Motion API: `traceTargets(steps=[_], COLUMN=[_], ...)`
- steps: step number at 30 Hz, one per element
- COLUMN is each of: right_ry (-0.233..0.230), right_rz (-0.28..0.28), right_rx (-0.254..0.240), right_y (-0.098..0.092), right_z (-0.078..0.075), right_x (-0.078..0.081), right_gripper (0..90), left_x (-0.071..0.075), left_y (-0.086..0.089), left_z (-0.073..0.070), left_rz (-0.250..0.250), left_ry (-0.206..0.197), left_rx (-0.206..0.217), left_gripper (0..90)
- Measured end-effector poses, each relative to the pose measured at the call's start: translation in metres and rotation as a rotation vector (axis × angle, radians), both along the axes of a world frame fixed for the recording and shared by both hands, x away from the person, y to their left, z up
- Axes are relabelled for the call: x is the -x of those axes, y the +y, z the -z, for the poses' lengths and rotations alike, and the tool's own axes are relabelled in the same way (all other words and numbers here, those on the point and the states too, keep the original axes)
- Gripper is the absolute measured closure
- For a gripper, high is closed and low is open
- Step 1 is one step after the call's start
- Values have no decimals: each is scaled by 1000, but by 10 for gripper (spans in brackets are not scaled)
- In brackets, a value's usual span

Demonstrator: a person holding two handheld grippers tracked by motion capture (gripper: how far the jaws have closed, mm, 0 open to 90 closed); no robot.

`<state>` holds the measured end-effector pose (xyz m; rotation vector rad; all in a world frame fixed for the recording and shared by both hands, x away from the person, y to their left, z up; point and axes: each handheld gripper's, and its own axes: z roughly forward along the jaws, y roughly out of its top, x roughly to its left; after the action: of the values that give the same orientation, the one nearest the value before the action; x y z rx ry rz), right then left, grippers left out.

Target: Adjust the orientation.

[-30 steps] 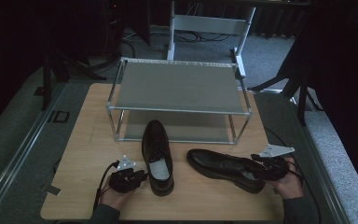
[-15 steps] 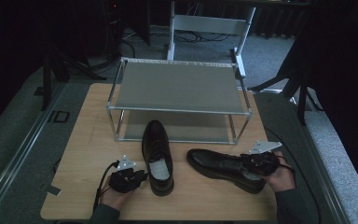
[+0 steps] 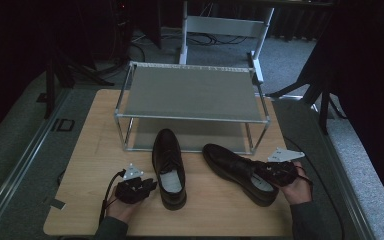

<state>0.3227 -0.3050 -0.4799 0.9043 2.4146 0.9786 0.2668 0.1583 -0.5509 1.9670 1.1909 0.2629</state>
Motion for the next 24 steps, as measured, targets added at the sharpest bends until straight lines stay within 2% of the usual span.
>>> traceTargets(steps=[3,8,13,18,20,24], right_ry=[-7,-4,11,18,21,20], right_rz=[28,101,151,146,144,135], right_rx=[-5,-42,-49,-58,-61,-53], right_y=[4,5,6,5,5,7], right_z=[-1,-1,3,4,4,4], right_x=[-8,-19,-27,-28,-28,-26], right_gripper=[821,820,816,813,810,808], left_x=[-10,-29,-39,-41,-44,-43], left_y=[5,6,-2,-11,-23,-37], left_z=[-2,-2,0,-1,-2,-2], left_rz=[-43,-83,-45,-17,-6,38], left_ry=[-21,-37,-42,-48,-56,-51], left_rx=[-6,-52,-71,-84,-94,-72], left_gripper=[739,740,758,851,876,875])
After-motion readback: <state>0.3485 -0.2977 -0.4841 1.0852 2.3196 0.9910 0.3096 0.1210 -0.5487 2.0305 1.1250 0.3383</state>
